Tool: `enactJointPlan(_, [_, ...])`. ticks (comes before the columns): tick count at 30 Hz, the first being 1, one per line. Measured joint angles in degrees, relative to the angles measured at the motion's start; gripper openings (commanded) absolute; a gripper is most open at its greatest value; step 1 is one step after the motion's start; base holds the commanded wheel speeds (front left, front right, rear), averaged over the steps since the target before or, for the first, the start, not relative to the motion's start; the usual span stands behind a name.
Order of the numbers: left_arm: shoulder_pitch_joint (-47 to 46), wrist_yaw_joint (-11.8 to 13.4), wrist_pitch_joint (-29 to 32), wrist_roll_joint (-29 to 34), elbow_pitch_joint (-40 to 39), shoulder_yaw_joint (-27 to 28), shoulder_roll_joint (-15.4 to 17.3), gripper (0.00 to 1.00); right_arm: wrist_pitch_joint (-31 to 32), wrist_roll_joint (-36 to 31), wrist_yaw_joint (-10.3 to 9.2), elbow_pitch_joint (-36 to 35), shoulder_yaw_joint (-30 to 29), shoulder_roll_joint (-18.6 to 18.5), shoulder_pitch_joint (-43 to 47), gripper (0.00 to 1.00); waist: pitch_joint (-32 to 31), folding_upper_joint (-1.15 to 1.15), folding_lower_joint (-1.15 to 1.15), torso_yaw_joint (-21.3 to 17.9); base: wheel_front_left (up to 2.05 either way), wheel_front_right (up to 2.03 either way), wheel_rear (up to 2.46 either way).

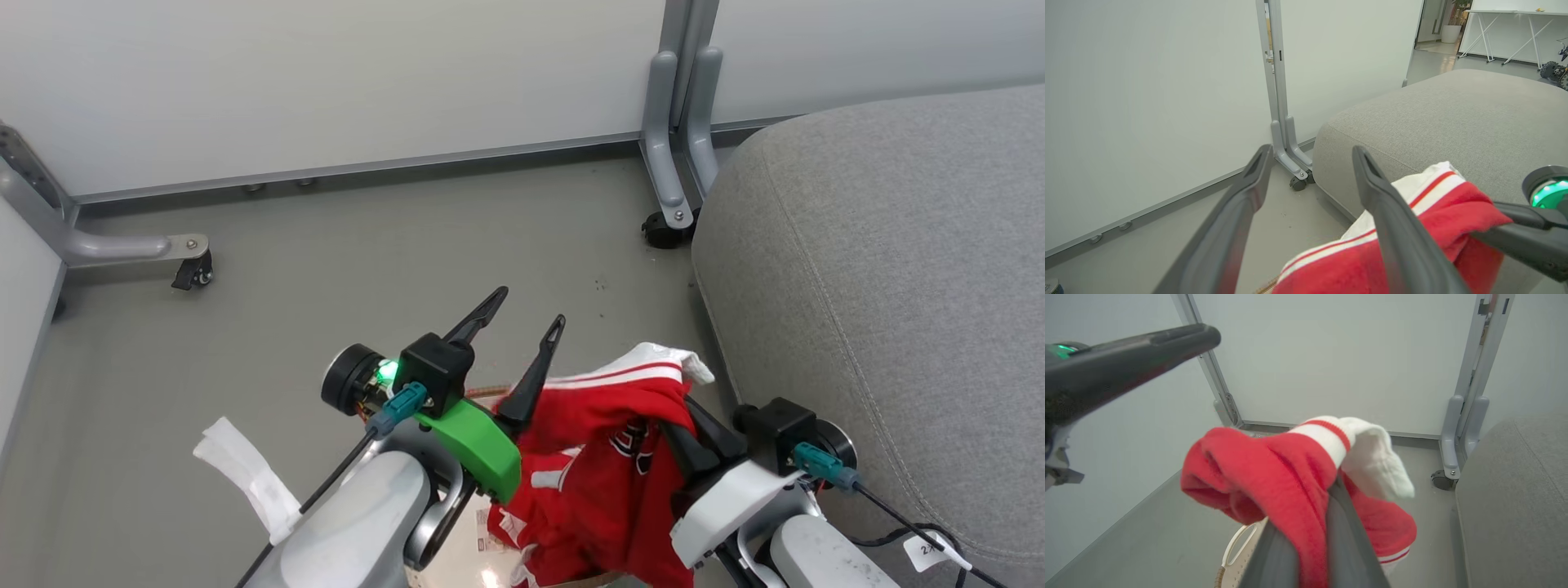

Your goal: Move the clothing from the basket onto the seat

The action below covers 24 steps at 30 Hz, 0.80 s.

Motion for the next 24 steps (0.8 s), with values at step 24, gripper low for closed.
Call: enactJointPlan(24, [16.3,7.26,-1.64,12.15,-18.2,13.16,5.58,1.0,0.0,-5.45,0.0,-21.97,-14.23,-2.01,8.44,0.0,3.9,0.0,0.0,-10.4,0.0,0.0,0.0])
